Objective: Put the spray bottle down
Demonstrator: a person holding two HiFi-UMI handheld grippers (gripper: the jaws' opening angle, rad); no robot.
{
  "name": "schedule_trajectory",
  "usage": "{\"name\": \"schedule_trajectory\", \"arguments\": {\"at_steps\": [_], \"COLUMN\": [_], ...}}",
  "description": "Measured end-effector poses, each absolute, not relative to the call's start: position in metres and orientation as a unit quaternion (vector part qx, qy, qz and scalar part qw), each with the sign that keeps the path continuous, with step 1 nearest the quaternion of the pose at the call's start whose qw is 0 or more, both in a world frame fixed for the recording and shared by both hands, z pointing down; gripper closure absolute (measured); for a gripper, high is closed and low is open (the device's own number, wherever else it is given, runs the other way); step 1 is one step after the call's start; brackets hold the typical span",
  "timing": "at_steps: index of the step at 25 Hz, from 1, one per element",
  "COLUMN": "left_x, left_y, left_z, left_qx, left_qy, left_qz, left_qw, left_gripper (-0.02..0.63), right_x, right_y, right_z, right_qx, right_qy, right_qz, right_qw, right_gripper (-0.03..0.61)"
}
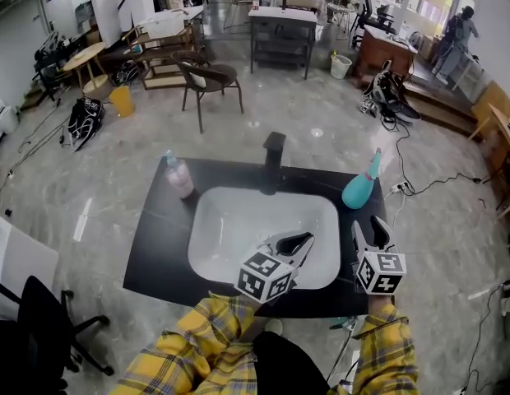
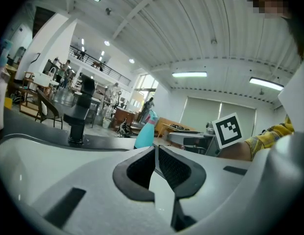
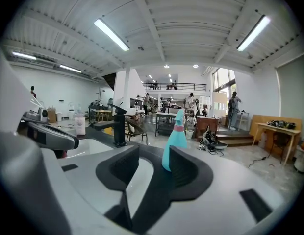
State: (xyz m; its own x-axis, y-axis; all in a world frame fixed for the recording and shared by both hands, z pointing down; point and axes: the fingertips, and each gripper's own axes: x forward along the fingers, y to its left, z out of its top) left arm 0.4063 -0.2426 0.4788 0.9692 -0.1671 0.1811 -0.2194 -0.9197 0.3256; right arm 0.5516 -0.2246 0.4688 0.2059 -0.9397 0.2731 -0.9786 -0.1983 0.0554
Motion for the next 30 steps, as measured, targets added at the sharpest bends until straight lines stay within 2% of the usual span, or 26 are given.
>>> {"name": "schedule_trajectory", "arguments": {"at_steps": [14, 24, 30], "left_x": [0.273, 0.216, 0.18], "left_y": [-0.2, -0.167, -0.151], "left_z": [0.47, 0.458, 0.458], "left_qx": [0.977, 0.981, 0.981], "left_qy": [-0.11, -0.109, -0.108], "left_qz": [0.073, 0.064, 0.068], "left_qw": [0.165, 0.148, 0.148], "left_gripper": [0.591, 0.591, 0.591], "right_x": [0.42, 0.352, 0.314], "right_y": [-0.155, -0.107, -0.085], "right_z": [0.478, 0.475, 0.473], "right_qx": [0.774, 0.776, 0.78], "right_qy": [-0.615, -0.612, -0.607], "right_qz": [0.12, 0.129, 0.132], "right_qw": [0.093, 0.077, 0.073], "right_gripper": [0.433, 0.446, 0.477]}}
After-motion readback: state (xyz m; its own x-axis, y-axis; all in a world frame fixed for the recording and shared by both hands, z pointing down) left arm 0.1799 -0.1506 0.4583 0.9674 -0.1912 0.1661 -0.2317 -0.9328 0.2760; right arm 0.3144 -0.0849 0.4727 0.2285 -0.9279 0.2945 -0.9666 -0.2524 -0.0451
